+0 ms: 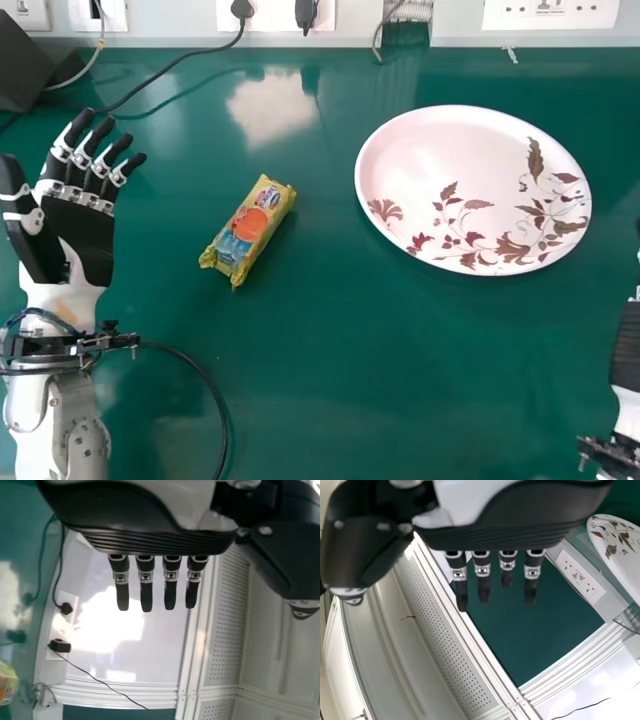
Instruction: Pick up biscuit and place it in the plate
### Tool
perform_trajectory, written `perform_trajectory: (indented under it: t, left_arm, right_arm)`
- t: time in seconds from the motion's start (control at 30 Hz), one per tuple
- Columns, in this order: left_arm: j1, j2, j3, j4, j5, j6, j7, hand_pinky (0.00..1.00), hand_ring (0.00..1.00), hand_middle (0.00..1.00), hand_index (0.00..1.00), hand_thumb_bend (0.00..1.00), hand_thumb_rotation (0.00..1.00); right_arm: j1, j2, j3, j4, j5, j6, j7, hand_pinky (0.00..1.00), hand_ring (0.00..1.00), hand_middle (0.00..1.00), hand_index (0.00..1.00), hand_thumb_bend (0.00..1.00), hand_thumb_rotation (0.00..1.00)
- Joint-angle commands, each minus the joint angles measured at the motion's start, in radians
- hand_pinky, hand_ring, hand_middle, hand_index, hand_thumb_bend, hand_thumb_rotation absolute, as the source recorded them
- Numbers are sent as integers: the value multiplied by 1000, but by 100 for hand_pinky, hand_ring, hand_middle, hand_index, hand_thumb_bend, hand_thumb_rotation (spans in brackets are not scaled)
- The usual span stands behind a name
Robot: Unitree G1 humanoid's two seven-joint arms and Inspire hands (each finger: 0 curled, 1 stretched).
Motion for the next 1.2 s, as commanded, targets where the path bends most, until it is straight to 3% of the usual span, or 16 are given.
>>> perform_trajectory:
  t: [0.0, 0.3, 0.57, 0.9, 1.17]
  left_arm:
    - [17, 10, -13, 6, 33, -47, 10, 87, 89, 91, 91, 100, 66]
    - [13, 29, -24, 65, 200, -220, 94, 97, 93, 92, 92, 100, 69]
    - [13, 47, -31, 111, 312, -351, 169, 100, 97, 96, 97, 100, 69]
    - [61, 61, -54, 47, 443, -334, 285, 100, 95, 97, 97, 100, 68]
    - [63, 87, -64, 27, 601, -326, 382, 100, 95, 97, 97, 100, 68]
  right_arm:
    - [-6, 38, -10, 5, -17, -16, -9, 82, 90, 92, 82, 97, 40]
    - [-5, 44, -6, 4, -28, -25, -19, 81, 90, 92, 84, 96, 47]
    - [-10, 42, -6, 12, -9, -26, -19, 82, 91, 92, 87, 93, 48]
    - [-9, 40, -6, 10, -9, -27, -30, 84, 94, 95, 88, 97, 47]
    - [-6, 38, -6, 8, -11, -28, -27, 86, 97, 98, 91, 97, 50]
